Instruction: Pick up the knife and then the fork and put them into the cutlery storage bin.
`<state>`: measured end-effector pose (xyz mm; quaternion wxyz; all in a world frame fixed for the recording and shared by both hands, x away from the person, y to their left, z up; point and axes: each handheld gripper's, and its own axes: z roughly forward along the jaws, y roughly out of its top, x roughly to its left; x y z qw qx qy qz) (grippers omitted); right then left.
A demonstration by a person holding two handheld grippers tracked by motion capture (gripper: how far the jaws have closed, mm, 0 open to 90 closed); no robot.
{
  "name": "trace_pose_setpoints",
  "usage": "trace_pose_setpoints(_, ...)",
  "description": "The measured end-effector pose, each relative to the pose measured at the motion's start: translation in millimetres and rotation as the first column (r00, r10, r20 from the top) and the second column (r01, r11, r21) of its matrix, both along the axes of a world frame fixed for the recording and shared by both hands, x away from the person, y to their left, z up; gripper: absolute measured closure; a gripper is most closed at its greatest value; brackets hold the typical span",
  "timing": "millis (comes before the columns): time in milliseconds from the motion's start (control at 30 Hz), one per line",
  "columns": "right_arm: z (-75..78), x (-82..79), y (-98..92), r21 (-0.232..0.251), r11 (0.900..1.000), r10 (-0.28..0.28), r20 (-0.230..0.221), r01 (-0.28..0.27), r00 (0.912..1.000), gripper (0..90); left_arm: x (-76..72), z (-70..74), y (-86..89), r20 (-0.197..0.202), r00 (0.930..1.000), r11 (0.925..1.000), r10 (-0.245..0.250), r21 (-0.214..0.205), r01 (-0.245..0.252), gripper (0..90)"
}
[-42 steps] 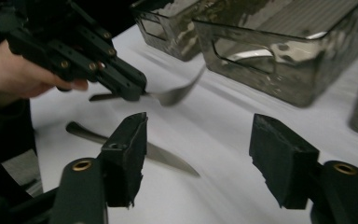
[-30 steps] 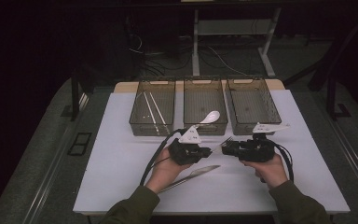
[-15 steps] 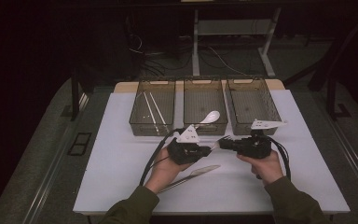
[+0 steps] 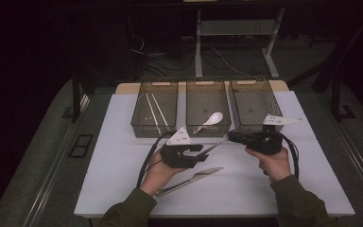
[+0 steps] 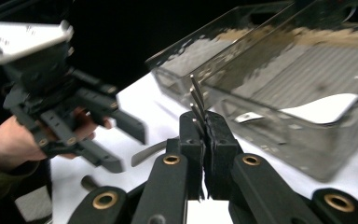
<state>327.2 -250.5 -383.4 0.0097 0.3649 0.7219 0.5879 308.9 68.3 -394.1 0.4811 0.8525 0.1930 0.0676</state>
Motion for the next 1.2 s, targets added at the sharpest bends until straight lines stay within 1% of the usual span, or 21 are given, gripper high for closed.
trace_pose_setpoints(100, 4.5, 2.5, -13.6, 0.006, 0.999, -0.045, 0.013, 0.045, 0.9989, 86.8, -3.7, -1.3, 13.9, 0.0, 0.9999, 0.9999, 0.015, 0.004, -0.015, 51.7)
trace_pose_setpoints(167, 8.2, 4.1, -23.9, 0.009, 0.997, -0.077, 0.025, 0.077, 0.9967, 86.8, -4.9, -2.2, 23.1, -0.007, 0.9995, 0.9995, 0.031, 0.002, -0.031, 48.5)
trace_pose_setpoints(233, 12.7, 5.6, -35.1, 0.017, 0.9936, -0.113, 0.038, 0.112, 0.9929, 86.8, -6.3, -4.1, 31.8, -0.015, 0.9986, 0.9987, 0.051, -0.004, -0.051, 46.4)
trace_pose_setpoints(267, 14.8, 6.6, -41.1, 0.02, 0.9914, -0.13, 0.048, 0.129, 0.9903, 86.8, -7.0, -5.3, 36.2, -0.017, 0.9983, 0.9984, 0.056, 0.0, -0.056, 45.6)
trace_pose_setpoints(333, 19.1, 8.6, -53.4, 0.026, 0.986, -0.166, 0.056, 0.165, 0.9845, 86.8, -8.5, -8.5, 45.1, -0.028, 0.9974, 0.9977, 0.067, 0.008, -0.067, 43.6)
trace_pose_setpoints(367, 21.0, 9.7, -59.3, 0.021, 0.9824, -0.187, 0.067, 0.186, 0.9801, 86.8, -9.2, -10.2, 49.6, -0.034, 0.9969, 0.9974, 0.071, 0.011, -0.071, 42.4)
trace_pose_setpoints(433, 24.3, 11.5, -71.5, 0.016, 0.9749, -0.223, 0.073, 0.222, 0.9722, 86.8, -10.8, -13.7, 57.6, -0.046, 0.9955, 0.9965, 0.083, 0.015, -0.083, 40.5)
trace_pose_setpoints(467, 25.5, 12.5, -77.6, 0.021, 0.9708, -0.24, 0.076, 0.239, 0.9678, 86.8, -11.3, -14.9, 61.8, -0.045, 0.9953, 0.9961, 0.086, 0.024, -0.085, 39.2)
trace_pose_setpoints(533, 28.2, 13.4, -89.9, 0.028, 0.9608, -0.277, 0.079, 0.276, 0.9576, 86.8, -13.0, -17.2, 68.7, -0.052, 0.9937, 0.995, 0.099, 0.017, -0.099, 37.5)
trace_pose_setpoints(567, 29.6, 13.9, -95.9, 0.027, 0.9541, -0.3, 0.085, 0.298, 0.9503, 86.8, -13.1, -18.2, 72.5, -0.046, 0.9938, 0.9948, 0.101, 0.015, -0.101, 36.4)
trace_pose_setpoints(600, 31.0, 14.3, -101.8, 0.027, 0.9471, -0.321, 0.088, 0.32, 0.943, 86.8, -14.1, -18.9, 75.8, -0.056, 0.9925, 0.994, 0.109, 0.011, -0.109, 35.5)
trace_pose_setpoints(667, 33.1, 15.7, -113.7, 0.015, 0.9359, -0.352, 0.095, 0.352, 0.9313, 86.8, -15.0, -20.1, 81.5, -0.056, 0.9916, 0.9932, 0.116, 0.003, -0.116, 34.0)
trace_pose_setpoints(767, 34.7, 19.5, -128.1, -0.002, 0.9189, -0.392, 0.096, 0.394, 0.9147, 86.8, -16.5, -22.5, 86.4, -0.062, 0.9897, 0.9915, 0.13, -0.001, -0.13, 31.8)
trace_pose_setpoints(833, 34.2, 22.5, -136.0, -0.001, 0.9093, -0.414, 0.094, 0.416, 0.9053, 86.8, -16.7, -23.4, 88.3, -0.061, 0.99, 0.9919, 0.127, 0.006, -0.127, 30.6)
trace_pose_setpoints(933, 33.5, 26.2, -144.4, -0.005, 0.8956, -0.443, 0.086, 0.445, 0.8925, 86.8, -15.7, -25.5, 88.2, -0.063, 0.9904, 0.9924, 0.123, 0.015, -0.122, 28.0)
trace_pose_setpoints(1000, 31.8, 28.9, -147.1, -0.013, 0.8867, -0.459, 0.089, 0.462, 0.8838, 86.8, -15.4, -27.2, 86.5, -0.061, 0.9907, 0.9925, 0.121, 0.02, -0.12, 25.3)
trace_pose_setpoints(1067, 29.5, 32.8, -147.9, -0.023, 0.8741, -0.482, 0.087, 0.485, 0.872, 86.8, -15.4, -28.1, 84.8, -0.053, 0.9914, 0.9926, 0.119, 0.029, -0.118, 21.8)
trace_pose_setpoints(1200, 23.7, 46.8, -145.7, -0.04, 0.8562, -0.511, 0.074, 0.515, 0.8561, 86.7, -15.8, -28.5, 83.5, -0.05, 0.9914, 0.9924, 0.121, 0.033, -0.119, 19.2)
